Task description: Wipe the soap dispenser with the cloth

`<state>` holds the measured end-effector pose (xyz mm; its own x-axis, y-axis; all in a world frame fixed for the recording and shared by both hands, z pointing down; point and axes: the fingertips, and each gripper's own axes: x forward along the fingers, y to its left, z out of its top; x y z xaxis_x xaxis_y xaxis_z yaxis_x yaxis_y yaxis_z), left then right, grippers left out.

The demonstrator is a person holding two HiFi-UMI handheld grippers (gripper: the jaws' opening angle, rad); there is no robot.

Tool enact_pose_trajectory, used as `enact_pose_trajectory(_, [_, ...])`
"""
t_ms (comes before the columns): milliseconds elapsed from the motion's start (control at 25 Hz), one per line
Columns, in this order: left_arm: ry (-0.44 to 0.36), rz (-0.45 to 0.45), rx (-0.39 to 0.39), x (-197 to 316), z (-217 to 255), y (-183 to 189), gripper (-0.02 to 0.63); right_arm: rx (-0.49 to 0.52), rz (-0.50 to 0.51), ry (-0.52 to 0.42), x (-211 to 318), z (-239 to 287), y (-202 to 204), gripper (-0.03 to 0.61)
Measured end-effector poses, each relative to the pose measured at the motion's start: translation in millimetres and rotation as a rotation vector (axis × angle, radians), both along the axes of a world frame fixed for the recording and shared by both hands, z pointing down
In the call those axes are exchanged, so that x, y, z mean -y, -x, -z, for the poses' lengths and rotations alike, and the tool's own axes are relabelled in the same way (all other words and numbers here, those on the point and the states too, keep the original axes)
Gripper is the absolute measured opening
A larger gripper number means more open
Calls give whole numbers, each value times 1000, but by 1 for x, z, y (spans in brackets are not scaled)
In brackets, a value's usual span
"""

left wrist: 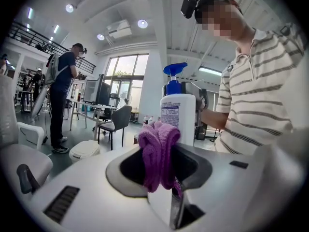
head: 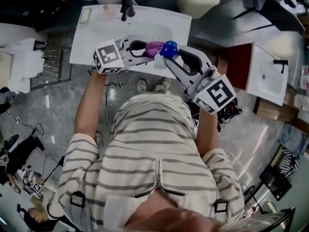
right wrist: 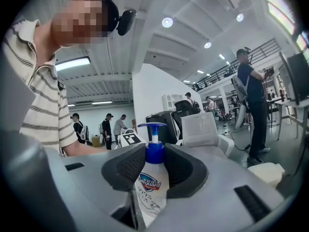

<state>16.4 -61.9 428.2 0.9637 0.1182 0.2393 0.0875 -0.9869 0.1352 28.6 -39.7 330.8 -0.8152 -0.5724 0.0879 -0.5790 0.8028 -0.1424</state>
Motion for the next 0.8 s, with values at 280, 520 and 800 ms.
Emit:
enact_pose_trajectory(280, [55, 48, -41, -4, 3, 14, 130, 20, -17, 0, 2, 4, -1, 135])
enact_pose_trajectory(520, [25, 129, -16, -2, 9, 16, 130, 14, -72, 5, 8, 2, -8, 136])
enact_pose_trajectory(800, [54, 330, -12, 17, 14, 23, 130, -4, -168, 3, 31, -5, -12, 136])
